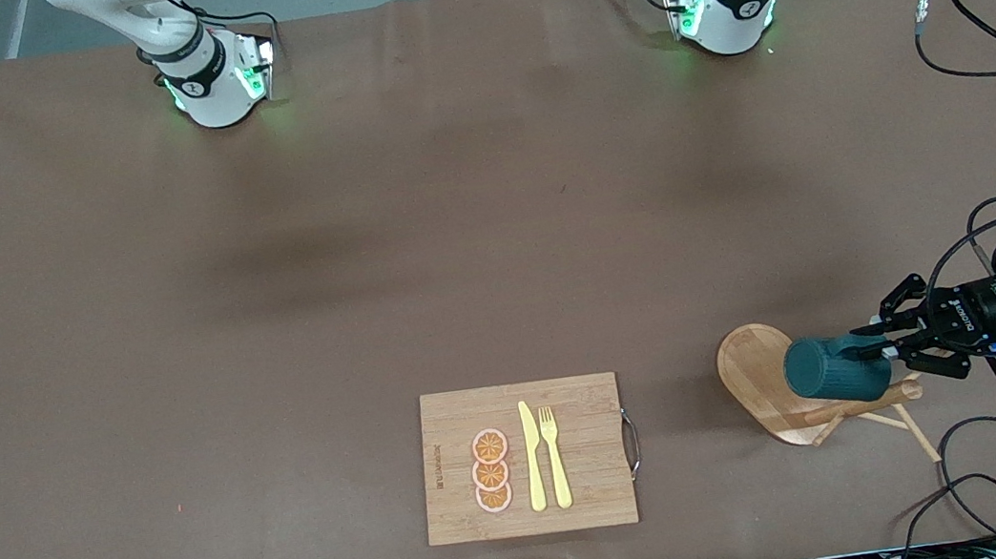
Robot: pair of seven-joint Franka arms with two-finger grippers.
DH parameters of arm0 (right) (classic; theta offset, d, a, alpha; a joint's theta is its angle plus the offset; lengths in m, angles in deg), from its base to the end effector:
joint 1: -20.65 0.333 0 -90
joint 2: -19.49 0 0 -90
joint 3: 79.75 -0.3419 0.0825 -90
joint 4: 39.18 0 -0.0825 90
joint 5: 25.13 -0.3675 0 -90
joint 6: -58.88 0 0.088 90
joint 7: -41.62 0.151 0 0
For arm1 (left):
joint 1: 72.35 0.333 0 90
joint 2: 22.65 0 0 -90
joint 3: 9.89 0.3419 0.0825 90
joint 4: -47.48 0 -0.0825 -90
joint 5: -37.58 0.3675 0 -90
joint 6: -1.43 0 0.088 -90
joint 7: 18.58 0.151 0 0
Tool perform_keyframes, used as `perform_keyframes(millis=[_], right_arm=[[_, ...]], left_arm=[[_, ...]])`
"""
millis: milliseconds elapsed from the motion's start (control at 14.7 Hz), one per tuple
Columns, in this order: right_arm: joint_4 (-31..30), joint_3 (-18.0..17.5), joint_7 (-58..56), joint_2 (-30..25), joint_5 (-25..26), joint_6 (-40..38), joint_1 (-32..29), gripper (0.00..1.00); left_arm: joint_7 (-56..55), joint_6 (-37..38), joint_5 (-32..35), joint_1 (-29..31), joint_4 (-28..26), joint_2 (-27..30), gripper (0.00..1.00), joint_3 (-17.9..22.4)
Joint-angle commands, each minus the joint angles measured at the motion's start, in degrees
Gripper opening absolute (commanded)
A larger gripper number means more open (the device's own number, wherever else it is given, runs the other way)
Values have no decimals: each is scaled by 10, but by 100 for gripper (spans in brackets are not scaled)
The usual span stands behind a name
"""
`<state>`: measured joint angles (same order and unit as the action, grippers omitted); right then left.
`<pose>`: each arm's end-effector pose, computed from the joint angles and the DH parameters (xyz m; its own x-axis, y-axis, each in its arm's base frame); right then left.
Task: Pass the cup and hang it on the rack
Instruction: 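Slide the mug handle onto a rack peg with the left gripper, then open the left gripper and release the mug on the peg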
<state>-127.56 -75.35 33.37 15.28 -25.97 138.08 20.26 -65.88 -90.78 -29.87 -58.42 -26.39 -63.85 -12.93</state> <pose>0.4874 -0.0401 0.6413 0.9945 0.0640 -0.0830 0.0615 -0.9976 -0.0325 0.7286 0.0122 0.3692 0.2689 0.3358 -0.9028 0.9610 -0.0311 0.2746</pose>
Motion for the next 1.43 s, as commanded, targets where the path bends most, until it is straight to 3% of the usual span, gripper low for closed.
perform_keyframes(millis=[0,273,478,614,682,751,1365], right_arm=[[-11,-1,4,-14,1,0,1,100],[-11,-2,4,-14,1,-3,1,100],[-11,-2,4,-14,1,-4,1,100],[-11,-1,4,-14,1,-4,1,100],[-11,-1,4,-14,1,-4,1,100],[-11,-1,4,-14,1,-4,1,100],[-11,-1,4,-14,1,-4,1,100]], left_arm=[[5,2,1,1,13,-9,2,1],[5,1,1,1,13,-10,7,1],[5,1,1,0,13,-10,30,0],[5,1,1,0,12,-10,55,1],[5,2,1,-2,13,-10,74,0],[9,1,3,-4,13,-8,100,1],[12,6,27,-5,13,20,100,-1]])
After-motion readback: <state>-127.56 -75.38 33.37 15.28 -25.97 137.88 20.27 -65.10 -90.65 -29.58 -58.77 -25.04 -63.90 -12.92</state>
